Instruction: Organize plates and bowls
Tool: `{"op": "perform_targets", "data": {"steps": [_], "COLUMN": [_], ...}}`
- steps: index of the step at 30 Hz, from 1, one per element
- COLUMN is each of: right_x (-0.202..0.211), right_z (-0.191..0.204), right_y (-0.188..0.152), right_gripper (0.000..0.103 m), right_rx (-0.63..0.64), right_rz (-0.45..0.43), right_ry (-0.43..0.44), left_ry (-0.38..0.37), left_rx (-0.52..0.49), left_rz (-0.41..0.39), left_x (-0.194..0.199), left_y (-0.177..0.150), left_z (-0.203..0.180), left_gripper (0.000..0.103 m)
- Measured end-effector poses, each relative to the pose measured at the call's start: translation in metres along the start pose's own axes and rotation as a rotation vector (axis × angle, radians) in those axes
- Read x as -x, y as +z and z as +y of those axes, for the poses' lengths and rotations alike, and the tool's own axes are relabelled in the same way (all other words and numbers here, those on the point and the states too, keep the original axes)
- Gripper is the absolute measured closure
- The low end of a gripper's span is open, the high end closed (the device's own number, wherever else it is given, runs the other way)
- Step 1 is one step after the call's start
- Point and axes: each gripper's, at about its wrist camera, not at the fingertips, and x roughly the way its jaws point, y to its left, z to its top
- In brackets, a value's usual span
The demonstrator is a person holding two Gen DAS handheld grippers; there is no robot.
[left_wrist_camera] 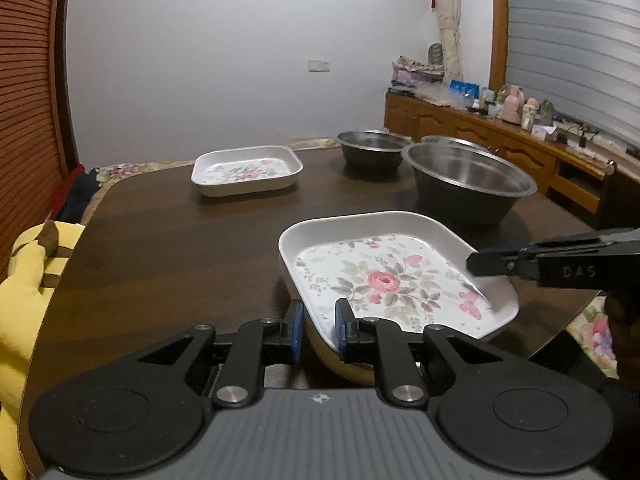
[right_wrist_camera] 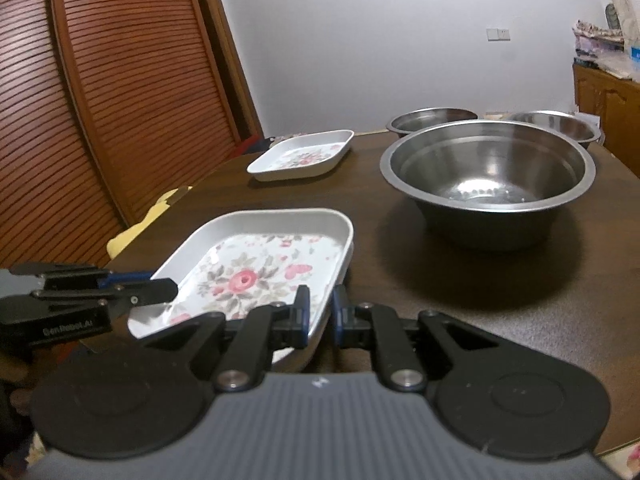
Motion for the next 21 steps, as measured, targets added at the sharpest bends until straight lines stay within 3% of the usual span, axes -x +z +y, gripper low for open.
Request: {"op": "perform_targets", "data": {"steps": [14, 21], "right_x": [-0.002, 0.003], "right_z": [-0.005, -0.007], "right_y": [-0.001, 0.011], "right_gripper": [0.089, 0.089], "right_rx": [-0.008, -0.006], "right_rz": [-0.003, -0.009], "right_ry": [0.004, 0.019], "left_ry": [-0.016, -0.027], "left_rx": [0.031, 0.067], "left_rz": [-0.001, -0.03], "left_x": [-0.004, 0.003], "left_y": [-0.005, 0.004], "left_z": [0.006, 0.013], "left_gripper": [0.084, 0.072]}}
